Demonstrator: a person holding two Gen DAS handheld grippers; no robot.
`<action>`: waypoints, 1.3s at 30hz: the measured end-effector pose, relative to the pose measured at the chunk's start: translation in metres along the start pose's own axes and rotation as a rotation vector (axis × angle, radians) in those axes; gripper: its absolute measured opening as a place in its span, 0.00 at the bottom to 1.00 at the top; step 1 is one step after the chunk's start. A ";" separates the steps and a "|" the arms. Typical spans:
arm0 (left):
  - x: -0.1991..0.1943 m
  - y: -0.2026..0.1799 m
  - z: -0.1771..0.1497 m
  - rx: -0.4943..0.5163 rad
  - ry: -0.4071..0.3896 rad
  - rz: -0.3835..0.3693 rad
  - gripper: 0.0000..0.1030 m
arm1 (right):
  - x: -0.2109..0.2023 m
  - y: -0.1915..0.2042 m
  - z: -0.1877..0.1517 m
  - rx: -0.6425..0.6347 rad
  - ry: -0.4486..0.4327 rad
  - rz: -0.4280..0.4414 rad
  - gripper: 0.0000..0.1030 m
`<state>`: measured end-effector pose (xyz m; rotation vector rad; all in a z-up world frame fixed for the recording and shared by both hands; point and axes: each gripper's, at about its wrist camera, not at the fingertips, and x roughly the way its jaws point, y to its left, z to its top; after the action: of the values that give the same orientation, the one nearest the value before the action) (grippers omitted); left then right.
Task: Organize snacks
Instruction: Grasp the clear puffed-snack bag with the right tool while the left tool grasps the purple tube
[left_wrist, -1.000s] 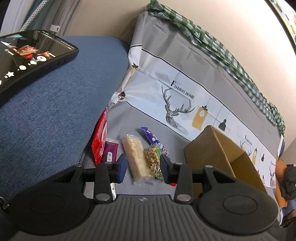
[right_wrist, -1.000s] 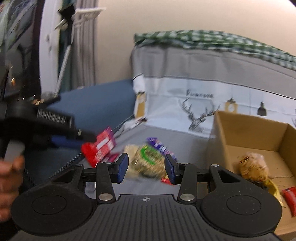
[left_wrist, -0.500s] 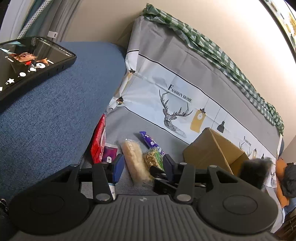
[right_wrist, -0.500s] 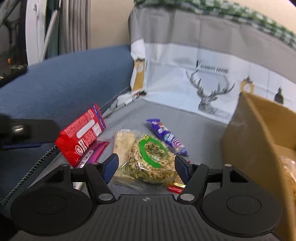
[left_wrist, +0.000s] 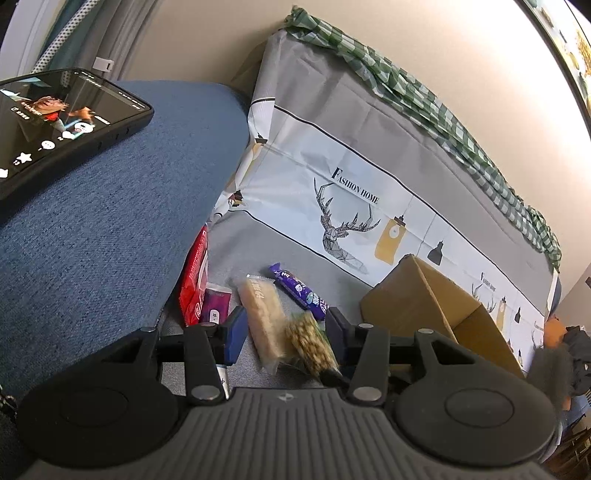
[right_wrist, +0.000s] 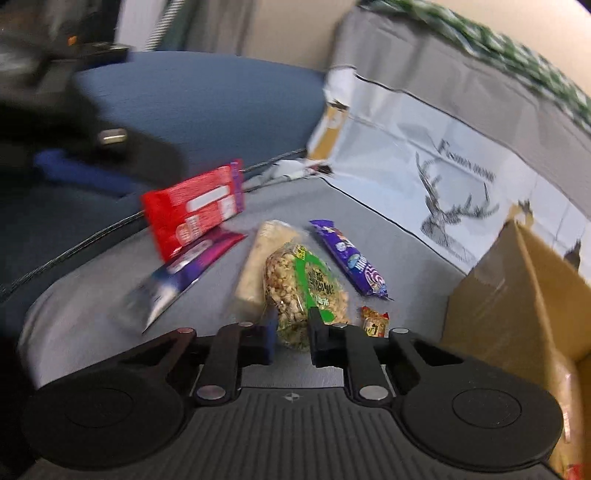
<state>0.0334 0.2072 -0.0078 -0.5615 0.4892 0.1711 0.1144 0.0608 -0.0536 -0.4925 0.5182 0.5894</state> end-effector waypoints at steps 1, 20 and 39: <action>0.000 0.000 0.000 -0.001 0.001 0.000 0.50 | -0.007 0.002 -0.001 -0.011 -0.004 0.010 0.15; 0.053 -0.021 -0.004 0.106 0.196 0.313 0.40 | -0.034 0.004 -0.036 0.133 0.014 0.100 0.86; 0.102 -0.018 -0.008 0.160 0.323 0.401 0.21 | 0.013 -0.016 -0.044 0.276 0.149 0.183 0.82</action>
<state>0.1240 0.1904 -0.0552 -0.3292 0.9206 0.4229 0.1194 0.0293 -0.0905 -0.2286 0.7804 0.6471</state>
